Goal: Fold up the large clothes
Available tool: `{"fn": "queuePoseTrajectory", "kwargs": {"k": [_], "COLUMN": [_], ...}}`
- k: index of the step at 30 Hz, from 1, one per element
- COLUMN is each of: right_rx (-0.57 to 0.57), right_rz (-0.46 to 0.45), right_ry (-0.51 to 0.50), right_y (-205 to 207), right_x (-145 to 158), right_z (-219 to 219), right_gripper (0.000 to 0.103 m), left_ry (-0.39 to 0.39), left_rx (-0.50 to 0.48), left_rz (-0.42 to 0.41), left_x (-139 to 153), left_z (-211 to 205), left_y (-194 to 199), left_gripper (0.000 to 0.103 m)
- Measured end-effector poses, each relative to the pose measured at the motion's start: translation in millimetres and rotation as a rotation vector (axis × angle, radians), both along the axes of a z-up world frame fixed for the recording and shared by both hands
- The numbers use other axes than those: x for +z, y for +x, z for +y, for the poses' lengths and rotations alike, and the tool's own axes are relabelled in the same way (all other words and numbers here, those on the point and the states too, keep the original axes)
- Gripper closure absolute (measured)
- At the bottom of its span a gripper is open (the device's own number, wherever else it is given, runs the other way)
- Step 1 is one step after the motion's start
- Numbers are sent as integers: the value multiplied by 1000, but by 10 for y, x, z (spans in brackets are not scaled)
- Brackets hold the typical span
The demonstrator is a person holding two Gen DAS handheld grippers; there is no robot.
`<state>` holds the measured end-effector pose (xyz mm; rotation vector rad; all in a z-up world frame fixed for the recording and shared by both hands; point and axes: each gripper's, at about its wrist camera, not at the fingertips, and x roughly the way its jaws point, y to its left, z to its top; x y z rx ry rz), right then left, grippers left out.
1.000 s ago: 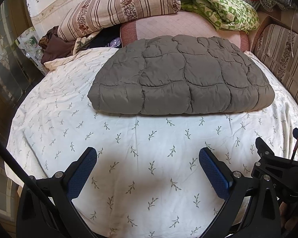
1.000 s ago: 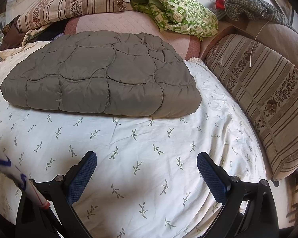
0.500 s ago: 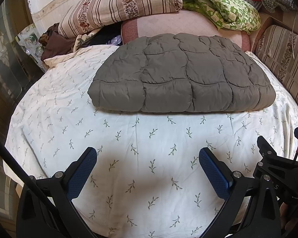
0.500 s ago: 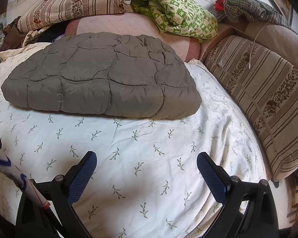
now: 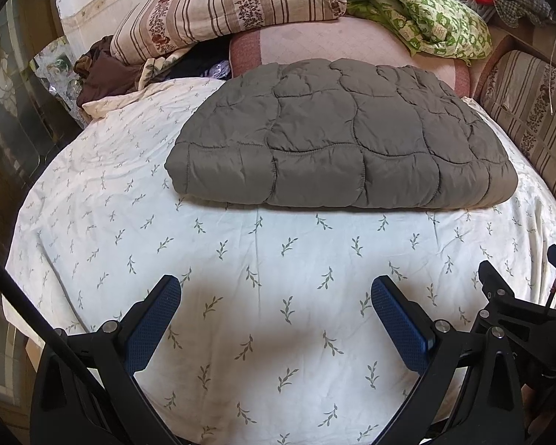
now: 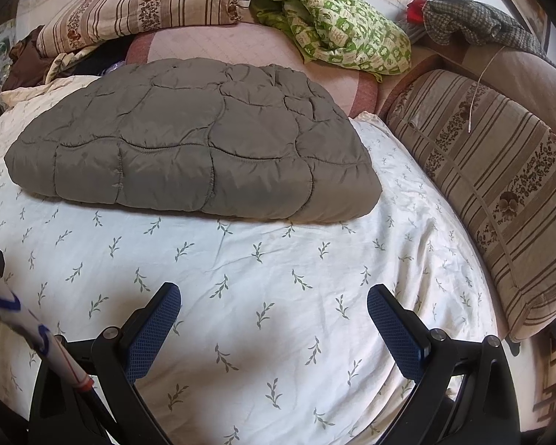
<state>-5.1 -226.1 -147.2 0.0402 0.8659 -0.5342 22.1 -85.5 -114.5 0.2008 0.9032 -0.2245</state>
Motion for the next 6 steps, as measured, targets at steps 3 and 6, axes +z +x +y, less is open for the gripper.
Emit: {"fn": "queuePoseTrajectory", "kwargs": {"k": [3,6], "right_rx": [0,0], "right_rz": [6,10], "right_ry": [5,10], "right_y": [14,23], "right_x": [-22,-37], "right_z": [5,13], "right_gripper": [1,1], "left_ry": [-8,-9], "left_rx": [4,8], "left_rz": [7,11], "left_x": [-9,-24], "left_z": [18,24], "left_y": [16,29], "left_gripper": [1,1]}}
